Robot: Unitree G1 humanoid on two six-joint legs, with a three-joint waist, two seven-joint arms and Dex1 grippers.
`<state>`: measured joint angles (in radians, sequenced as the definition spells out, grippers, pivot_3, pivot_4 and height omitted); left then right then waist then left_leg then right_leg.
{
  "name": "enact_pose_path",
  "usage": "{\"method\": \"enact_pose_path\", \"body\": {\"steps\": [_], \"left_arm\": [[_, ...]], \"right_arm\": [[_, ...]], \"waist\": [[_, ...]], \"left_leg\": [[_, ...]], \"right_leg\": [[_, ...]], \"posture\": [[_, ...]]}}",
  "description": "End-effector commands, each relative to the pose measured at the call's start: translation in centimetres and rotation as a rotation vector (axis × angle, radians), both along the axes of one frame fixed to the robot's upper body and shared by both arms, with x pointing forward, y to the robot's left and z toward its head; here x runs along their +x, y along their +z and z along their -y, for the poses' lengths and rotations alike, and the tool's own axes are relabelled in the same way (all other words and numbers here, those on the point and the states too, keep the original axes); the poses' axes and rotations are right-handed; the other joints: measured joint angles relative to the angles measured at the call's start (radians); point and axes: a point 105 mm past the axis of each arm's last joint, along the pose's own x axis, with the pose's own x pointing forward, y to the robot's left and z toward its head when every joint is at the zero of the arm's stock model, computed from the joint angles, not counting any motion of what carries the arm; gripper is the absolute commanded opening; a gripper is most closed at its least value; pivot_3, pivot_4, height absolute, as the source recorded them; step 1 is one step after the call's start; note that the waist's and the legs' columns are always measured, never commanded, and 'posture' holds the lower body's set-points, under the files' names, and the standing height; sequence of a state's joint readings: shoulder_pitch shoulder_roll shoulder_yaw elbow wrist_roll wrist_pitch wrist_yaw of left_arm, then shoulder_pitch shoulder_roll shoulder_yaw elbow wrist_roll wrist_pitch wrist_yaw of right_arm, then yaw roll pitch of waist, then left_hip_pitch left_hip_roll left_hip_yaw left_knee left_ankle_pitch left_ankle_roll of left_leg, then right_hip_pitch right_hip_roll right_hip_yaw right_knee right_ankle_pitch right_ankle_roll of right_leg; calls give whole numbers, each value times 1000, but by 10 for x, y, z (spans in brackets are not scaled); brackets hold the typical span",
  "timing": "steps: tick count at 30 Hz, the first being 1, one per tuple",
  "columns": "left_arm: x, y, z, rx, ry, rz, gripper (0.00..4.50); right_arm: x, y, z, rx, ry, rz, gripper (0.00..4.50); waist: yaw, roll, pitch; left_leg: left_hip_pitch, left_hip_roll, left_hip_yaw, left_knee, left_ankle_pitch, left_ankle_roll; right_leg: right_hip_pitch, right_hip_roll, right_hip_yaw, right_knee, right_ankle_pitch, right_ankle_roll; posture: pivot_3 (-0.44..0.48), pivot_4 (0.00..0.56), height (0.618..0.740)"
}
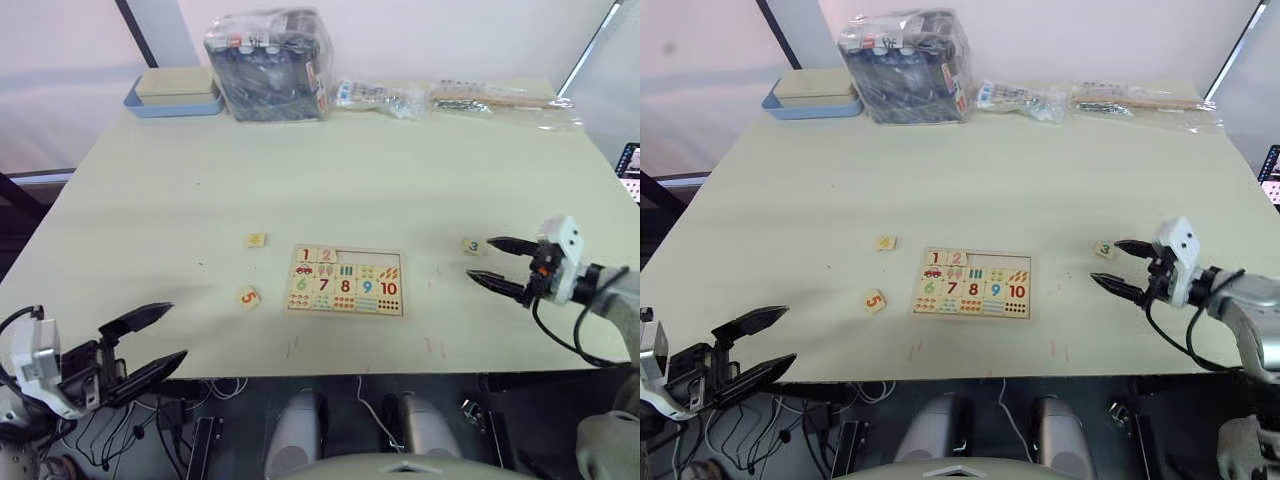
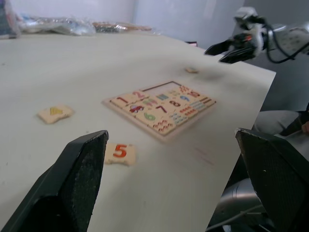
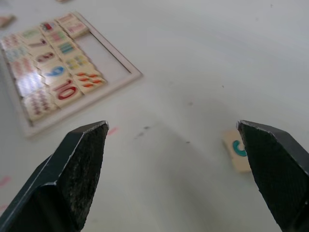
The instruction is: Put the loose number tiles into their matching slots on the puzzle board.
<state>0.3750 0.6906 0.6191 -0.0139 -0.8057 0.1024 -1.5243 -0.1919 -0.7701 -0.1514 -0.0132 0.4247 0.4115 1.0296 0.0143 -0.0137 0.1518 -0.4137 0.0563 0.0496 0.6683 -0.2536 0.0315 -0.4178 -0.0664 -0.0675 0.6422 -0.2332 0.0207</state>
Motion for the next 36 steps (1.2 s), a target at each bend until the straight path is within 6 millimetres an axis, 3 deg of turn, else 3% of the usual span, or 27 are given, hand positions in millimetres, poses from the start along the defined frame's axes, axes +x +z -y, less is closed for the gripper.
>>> {"method": "enact_pose_path", "body": {"steps": [1, 9, 14, 16, 22, 25, 30, 31, 36], "left_arm": [[-1, 10, 7, 4, -34, 32, 4500], [-2, 12, 15, 0, -13, 43, 4500], [-5, 12, 17, -1, 5, 45, 4500], [-5, 12, 17, 0, 9, 44, 4500], [-6, 12, 18, 1, 19, 45, 4500], [-6, 12, 18, 2, 23, 44, 4500], [-3, 13, 20, 3, 24, 45, 4500], [-3, 13, 21, 3, 24, 45, 4500], [-2, 13, 22, 4, 27, 46, 4500]], "right_arm": [[22, -1, 9, -61, -38, -34, 4468], [47, -18, 24, -172, -60, -107, 4468], [49, -23, 25, -179, -41, -136, 4468], [49, -25, 25, -183, -35, -136, 3945], [50, -28, 22, -188, -27, -138, 3945], [49, -28, 20, -189, -26, -137, 3206], [47, -26, 16, -203, -6, -129, 1076], [46, -25, 15, -203, -2, -126, 877], [43, -8, 5, -224, 42, -88, 879]], "waist": [[1, 1, 0], [0, 0, 0], [-1, 0, 0], [-1, 0, 0], [-2, 0, 0], [-2, 0, 0], [-2, 0, 0], [-2, 0, 0], [-2, 0, 0]], "left_leg": [[0, 0, 1, 0, 0, 0], [-1, -1, 2, 0, 0, 0], [0, -2, 2, 0, 0, 0], [0, -1, 2, 0, 0, 0], [0, -1, 2, 0, 0, 0], [0, -1, 2, 0, 0, 0], [0, -1, 2, 0, 0, 0], [0, -1, 2, 0, 0, 0], [0, -1, 3, 0, 0, 0]], "right_leg": [[0, 0, 1, 0, 1, -1], [0, 2, 2, 0, 2, -4], [0, 3, 2, 0, 2, -3], [1, 3, 2, 0, 1, -1], [1, 3, 3, 0, 1, -1], [1, 3, 3, 0, 1, -1], [1, 4, 3, 1, 2, -2], [1, 4, 3, 0, 2, -2], [0, 4, 3, 1, 2, -3]], "posture": [[0, 150, 740], [0, 150, 740], [0, 150, 740], [0, 150, 740], [0, 150, 740], [0, 150, 740], [0, 150, 740], [0, 150, 740], [0, 150, 740]]}}
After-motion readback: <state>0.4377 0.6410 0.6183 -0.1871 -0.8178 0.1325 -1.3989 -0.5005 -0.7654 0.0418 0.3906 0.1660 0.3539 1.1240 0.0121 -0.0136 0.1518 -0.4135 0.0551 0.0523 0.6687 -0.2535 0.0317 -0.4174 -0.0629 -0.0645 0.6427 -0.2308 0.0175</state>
